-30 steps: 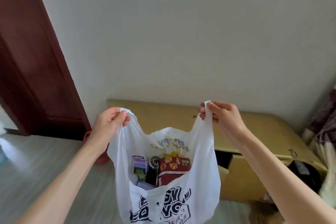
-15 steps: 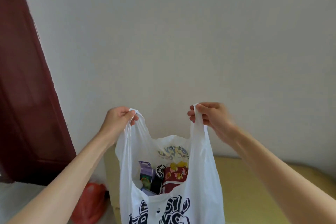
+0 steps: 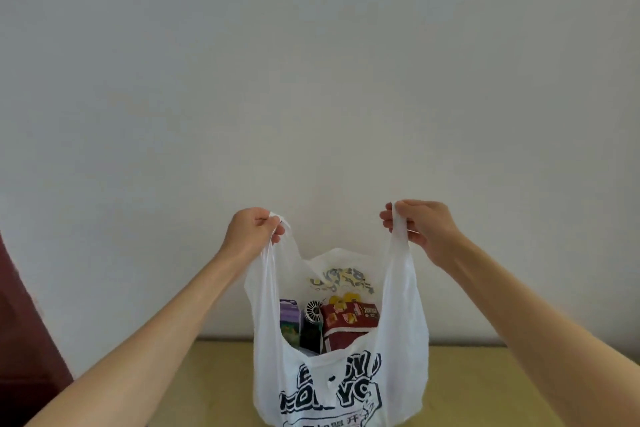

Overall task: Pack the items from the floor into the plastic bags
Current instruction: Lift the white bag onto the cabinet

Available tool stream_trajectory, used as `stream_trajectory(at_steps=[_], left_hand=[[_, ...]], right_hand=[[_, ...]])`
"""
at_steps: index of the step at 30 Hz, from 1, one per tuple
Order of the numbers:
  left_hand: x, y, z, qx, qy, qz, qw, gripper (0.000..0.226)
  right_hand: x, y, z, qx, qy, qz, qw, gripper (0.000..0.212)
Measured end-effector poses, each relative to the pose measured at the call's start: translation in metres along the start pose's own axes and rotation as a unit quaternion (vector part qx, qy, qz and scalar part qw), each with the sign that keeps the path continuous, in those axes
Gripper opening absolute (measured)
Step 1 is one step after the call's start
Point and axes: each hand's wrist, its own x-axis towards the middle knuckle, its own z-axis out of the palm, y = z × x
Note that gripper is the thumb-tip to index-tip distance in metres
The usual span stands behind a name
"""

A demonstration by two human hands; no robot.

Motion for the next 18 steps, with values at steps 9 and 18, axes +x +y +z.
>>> stream_trajectory(at_steps=[9, 18], left_hand=[[0.059, -0.053, 0.038, -0.004, -0.036, -0.059, 0.998, 0.017], [0.065, -0.081, 0.046, -0.051, -0.004, -0.095, 0.994, 0.015]], right_hand=[[0.072, 0.045, -0.004, -0.039, 0.01, 0.05, 0.998, 0.014], [0.102, 0.07, -0.005, -0.022, -0.034, 0.064, 0.997, 0.017]])
